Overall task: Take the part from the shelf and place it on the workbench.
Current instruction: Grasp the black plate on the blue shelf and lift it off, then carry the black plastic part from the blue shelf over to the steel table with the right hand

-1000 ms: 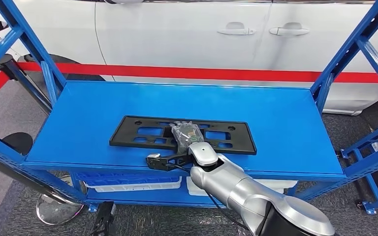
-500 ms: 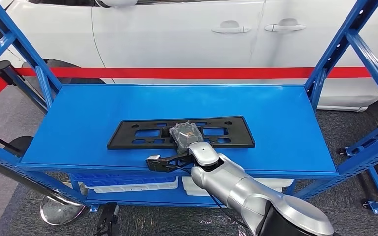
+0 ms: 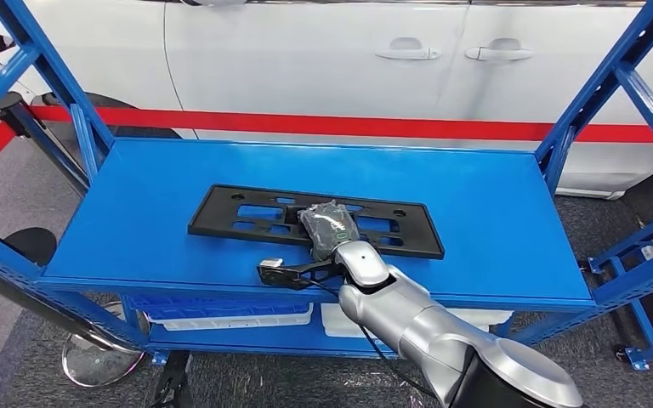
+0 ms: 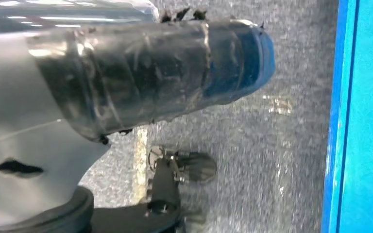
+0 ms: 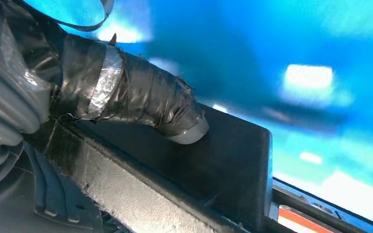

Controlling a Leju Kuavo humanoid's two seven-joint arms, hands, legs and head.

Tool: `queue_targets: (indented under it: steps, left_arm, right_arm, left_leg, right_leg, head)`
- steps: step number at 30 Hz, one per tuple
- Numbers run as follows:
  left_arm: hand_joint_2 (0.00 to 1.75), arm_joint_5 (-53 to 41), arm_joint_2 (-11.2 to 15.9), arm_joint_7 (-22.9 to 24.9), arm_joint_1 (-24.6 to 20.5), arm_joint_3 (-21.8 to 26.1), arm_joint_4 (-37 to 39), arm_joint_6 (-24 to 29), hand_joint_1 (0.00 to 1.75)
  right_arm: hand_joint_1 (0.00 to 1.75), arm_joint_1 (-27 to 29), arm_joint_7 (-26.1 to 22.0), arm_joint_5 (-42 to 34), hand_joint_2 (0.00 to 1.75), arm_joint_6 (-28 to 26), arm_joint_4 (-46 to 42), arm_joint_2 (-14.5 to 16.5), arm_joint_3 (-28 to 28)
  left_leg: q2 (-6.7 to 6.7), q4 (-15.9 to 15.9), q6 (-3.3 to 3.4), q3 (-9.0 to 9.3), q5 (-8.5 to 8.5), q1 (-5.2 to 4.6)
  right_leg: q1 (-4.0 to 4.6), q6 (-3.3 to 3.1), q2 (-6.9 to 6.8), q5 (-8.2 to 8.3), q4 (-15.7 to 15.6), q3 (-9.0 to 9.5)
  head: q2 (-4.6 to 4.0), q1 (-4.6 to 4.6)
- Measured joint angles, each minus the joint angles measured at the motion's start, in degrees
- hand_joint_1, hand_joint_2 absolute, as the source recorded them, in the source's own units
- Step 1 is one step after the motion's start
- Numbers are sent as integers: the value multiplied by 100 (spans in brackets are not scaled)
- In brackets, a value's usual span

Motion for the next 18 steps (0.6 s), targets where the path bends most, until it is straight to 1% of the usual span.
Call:
queue_targets:
  steps: [1,2,3,4,5,6,8,9,10,11,12,14,15,16,17,18]
  left_arm:
    - [44,32,1,-67,24,0,0,-5,0]
    - [87,79,0,-160,52,0,0,-29,0]
    - [131,135,-2,-281,86,1,0,-65,0]
    - [175,195,-4,-424,122,3,0,-99,0]
    - [175,251,-6,-590,162,13,0,-113,0]
    - [175,294,-7,-754,207,27,0,-99,0]
    - [175,351,-7,-1024,302,60,0,-39,0]
    - [175,364,-4,-1107,351,70,0,-10,0]
    - [175,374,-2,-1165,396,77,0,6,0]
    - [175,378,-1,-1207,436,81,0,13,0]
    - [175,378,1,-1244,471,86,0,8,0]
    - [175,373,-1,-1333,529,101,0,-30,0]
    - [175,369,-1,-1377,554,114,0,-51,0]
    - [175,368,0,-1416,578,128,0,-65,0]
    - [175,366,2,-1442,597,141,0,-70,0]
    - [175,363,5,-1457,608,150,0,-64,0]
  right_arm:
    - [175,10,-67,32,175,-156,-14,-40,-50]
    - [175,22,-143,93,175,-344,-53,-91,-114]
    - [175,44,-228,200,175,-549,-143,-155,-200]
    - [175,86,-302,362,175,-745,-297,-235,-311]
    - [175,161,-358,585,175,-906,-543,-341,-466]
    - [175,285,-369,818,175,-1002,-866,-466,-650]
    - [175,635,-264,1158,175,-1052,-1680,-780,-1055]
    - [175,817,-185,1225,175,-1049,-2104,-940,-1233]
    - [175,968,-119,1252,175,-1052,-2507,-1097,-1386]
    - [175,1087,-74,1275,175,-1063,-2889,-1234,-1522]
    - [175,1201,-53,1318,175,-1076,-3267,-1371,-1659]
    - [175,1532,-76,1508,175,-1098,-4112,-1663,-1966]
    - [175,1758,-111,1636,175,-1104,-4558,-1806,-2125]
    - [175,1991,-150,1767,175,-1107,-5008,-1940,-2277]
    - [175,2197,-189,1881,175,-1109,-5421,-2052,-2409]
    - [175,2369,-223,1977,175,-1109,-5809,-2152,-2530]
  left_leg:
    - [-4,4,1,0,-1,0]
    - [-9,10,-1,1,-4,0]
    - [-15,18,-7,2,-8,0]
    - [-19,28,-18,0,-15,-7]
    - [-20,41,-34,-5,-24,-18]
    - [-21,47,-54,-8,-30,-27]
    - [-26,43,-94,-11,-31,-37]
    - [-28,47,-115,-22,-44,-32]
    - [-27,94,-139,-45,-92,-29]
    - [-25,235,-163,-104,-199,-24]
    - [-21,492,-187,-214,-362,-15]
    - [-16,1228,-223,-520,-717,-2]
    - [-15,1511,-233,-642,-801,3]
    - [-13,1609,-235,-683,-779,3]
    - [-13,1490,-227,-624,-655,3]
    - [-13,1177,-206,-474,-457,2]
  right_leg:
    - [-2,-2,-2,59,31,-24]
    - [-2,-13,-3,205,-146,51]
    - [1,-35,-4,408,-512,219]
    - [10,-61,-4,565,-912,403]
    - [19,-85,-5,671,-1240,561]
    - [28,-105,-5,717,-1450,663]
    - [40,-134,-10,715,-1543,713]
    - [28,-156,-17,725,-1558,722]
    - [16,-178,-24,734,-1573,731]
    - [-2,-206,-32,743,-1590,739]
    - [-14,-227,-40,747,-1598,747]
    - [-10,-258,-48,738,-1598,752]
    - [-7,-263,-50,732,-1594,755]
    - [-4,-266,-46,723,-1587,756]
    - [-3,-263,-35,713,-1577,758]
    - [-3,-255,-18,700,-1564,762]
  head:
    - [0,2]
    - [0,3]
    - [0,4]
    - [0,3]
    - [0,0]
    - [0,-7]
    - [0,-15]
    - [0,-16]
    - [0,-21]
    - [0,-34]
    - [0,-45]
    - [0,-63]
    - [0,-61]
    - [0,-63]
    - [0,-63]
    - [0,-64]
